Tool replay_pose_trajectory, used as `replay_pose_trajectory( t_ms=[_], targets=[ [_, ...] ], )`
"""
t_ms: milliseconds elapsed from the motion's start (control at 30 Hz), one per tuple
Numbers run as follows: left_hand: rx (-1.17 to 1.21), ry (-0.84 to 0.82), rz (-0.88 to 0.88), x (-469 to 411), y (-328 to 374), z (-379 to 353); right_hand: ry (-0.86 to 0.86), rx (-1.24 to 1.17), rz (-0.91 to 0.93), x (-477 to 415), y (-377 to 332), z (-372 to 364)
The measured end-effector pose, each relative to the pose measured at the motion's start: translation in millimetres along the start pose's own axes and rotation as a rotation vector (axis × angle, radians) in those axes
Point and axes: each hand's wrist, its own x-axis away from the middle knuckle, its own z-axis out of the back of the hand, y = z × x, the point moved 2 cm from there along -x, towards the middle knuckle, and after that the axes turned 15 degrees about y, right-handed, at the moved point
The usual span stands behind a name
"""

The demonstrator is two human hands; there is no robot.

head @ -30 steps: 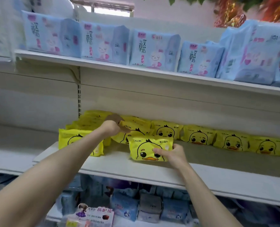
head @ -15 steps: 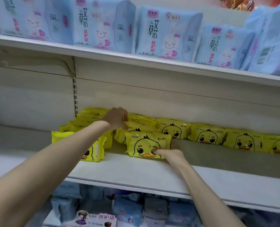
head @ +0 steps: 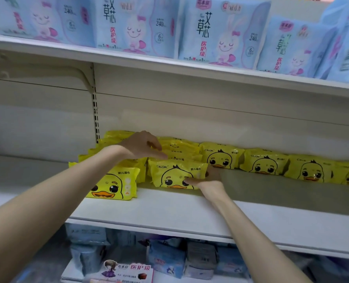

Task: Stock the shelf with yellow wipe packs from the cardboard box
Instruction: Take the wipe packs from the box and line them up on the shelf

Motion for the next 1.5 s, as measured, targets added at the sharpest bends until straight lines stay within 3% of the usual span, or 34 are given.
replay_pose_trajectory(
  t_ms=[233, 900, 1100, 1233, 1500],
  targets=[
    [-0.309, -0.048, -0.112, 7.0, 4.6, -13.8, 0.070, 0.006, 0.149, -9.5, 5.1, -14.9],
    [-0.402, 0.092, -0.102, 7.4, 3.9, -19.9, 0.079, 0.083, 0.173, -14.4, 18.7, -12.4],
    [-0.290, 0.115, -0.042, 21.7, 17.9, -11.0, 0.119, 0.107, 0.162, -7.3, 18.7, 4.0],
    [-0.092, 0.131, -0.031, 40.2, 31.7, -11.3, 0.120, 0.144, 0.188, 5.0, 15.9, 20.8],
    [0.100, 0.119, -0.025, 104.0, 90.2, -37.4, 0.106, -0.021, 0.279, 52.2, 25.3, 84.1]
  ],
)
